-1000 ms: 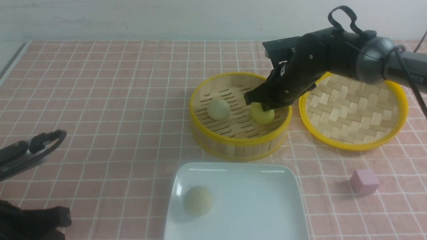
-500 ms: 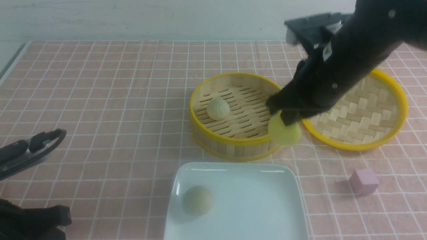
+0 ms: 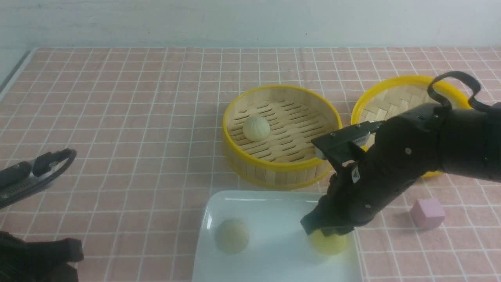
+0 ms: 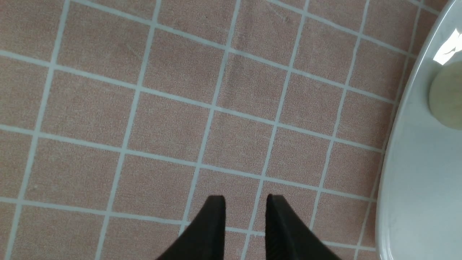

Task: Put the steamed buns into the plate on the pink tablecloth.
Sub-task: 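Move the steamed bun from the bamboo steamer onto the white plate with the right gripper, then reach into the bamboo steamer and grasp a bun with the left gripper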

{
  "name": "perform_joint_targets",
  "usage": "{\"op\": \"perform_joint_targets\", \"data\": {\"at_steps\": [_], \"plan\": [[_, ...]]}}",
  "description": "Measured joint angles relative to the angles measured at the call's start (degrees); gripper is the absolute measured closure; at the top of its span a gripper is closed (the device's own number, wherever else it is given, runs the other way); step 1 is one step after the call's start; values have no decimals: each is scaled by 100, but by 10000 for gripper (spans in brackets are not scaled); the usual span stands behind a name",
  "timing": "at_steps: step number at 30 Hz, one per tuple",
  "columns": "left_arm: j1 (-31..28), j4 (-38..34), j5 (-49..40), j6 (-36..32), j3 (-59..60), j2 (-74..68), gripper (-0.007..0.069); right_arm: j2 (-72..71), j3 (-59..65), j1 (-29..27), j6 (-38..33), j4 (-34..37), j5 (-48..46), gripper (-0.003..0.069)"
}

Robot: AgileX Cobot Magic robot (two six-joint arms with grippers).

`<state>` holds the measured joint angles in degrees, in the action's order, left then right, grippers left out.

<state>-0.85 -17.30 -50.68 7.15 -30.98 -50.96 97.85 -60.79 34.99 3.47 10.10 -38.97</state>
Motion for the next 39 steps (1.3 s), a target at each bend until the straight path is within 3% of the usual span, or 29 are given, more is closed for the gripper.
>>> {"op": "perform_joint_targets", "data": {"at_steps": [4, 8, 11, 15, 18, 23, 30, 34, 39], "plan": [[0, 7, 82, 0, 0, 0, 425, 11, -108, 0, -25, -30, -155, 335], [0, 8, 96, 0, 0, 0, 424, -204, -539, 0, -240, -582, -940, 294], [0, 8, 112, 0, 0, 0, 424, -545, -813, 0, -235, -1110, -1516, 360], [0, 8, 119, 0, 0, 0, 433, -1406, -917, -41, -149, -1479, -2233, 565], [0, -47, 185, 11, 0, -5, 459, -1969, -768, -41, -119, -1509, -2532, 659], [0, -1067, 550, -257, -378, -484, 606, -3468, 198, -41, -88, -1513, -2636, 672], [47, -2333, 177, -1272, -1264, -1526, 623, -4608, 1343, -41, -62, -1725, -1941, 671], [609, -2552, 136, -1398, -1952, -2434, 623, -5026, 1798, -41, -42, -1866, -1498, 670], [1777, -2557, 489, -1168, -3208, -3780, 620, -5213, 1954, -41, -42, -1938, -1254, 667]]}}
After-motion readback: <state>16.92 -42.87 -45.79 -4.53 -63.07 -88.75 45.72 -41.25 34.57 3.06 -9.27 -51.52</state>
